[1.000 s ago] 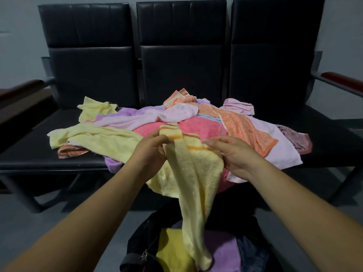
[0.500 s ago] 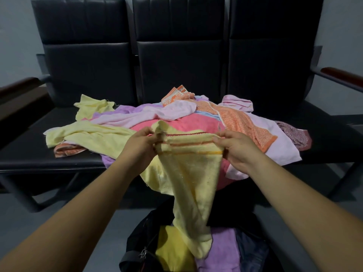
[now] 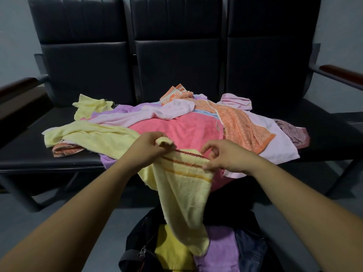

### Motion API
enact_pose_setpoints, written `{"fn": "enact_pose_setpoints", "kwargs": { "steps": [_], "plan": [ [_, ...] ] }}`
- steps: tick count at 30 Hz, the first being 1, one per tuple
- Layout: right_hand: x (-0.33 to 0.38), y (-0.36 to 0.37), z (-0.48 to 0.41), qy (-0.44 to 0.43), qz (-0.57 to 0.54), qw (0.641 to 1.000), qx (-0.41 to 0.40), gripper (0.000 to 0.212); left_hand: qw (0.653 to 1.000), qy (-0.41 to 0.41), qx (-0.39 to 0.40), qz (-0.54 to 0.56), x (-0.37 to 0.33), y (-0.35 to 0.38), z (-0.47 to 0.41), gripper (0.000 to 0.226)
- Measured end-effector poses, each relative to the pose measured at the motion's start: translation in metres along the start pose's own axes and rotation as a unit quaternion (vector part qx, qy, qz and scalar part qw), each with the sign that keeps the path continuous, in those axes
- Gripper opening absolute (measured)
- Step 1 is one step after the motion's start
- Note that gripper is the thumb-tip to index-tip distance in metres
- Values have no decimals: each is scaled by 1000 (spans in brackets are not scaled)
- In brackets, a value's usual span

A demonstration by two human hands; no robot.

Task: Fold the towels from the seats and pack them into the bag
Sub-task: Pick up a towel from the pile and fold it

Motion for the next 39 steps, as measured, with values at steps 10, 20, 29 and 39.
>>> {"fn": "enact_pose_setpoints", "kwargs": {
  "steps": [10,20,29,39],
  "plan": [
    [-8,0,2,-36,50,998,11,16,987,50,-122,-92,-14,-35,-1,14],
    [-50,-43,-1,78,315,944,-65,23,973,-9,-126,-192,15,-51,-1,13],
    [-54,-52,12,120,86,985,-88,52,955,-81,-176,-226,46,-81,0,10],
    [-66,-60,13,140,2,984,-113,20,957,-147,-168,-187,64,-87,2,15]
  ]
}}
Point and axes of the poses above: each hand's wrist, its own z-axis away from the middle knuckle, its own y-axis out of the palm, x = y × z, the point moved 9 cm from there along -z, towards the middle knuckle, and after that the axes turned 4 degrees about -y, right-handed, at the moved point
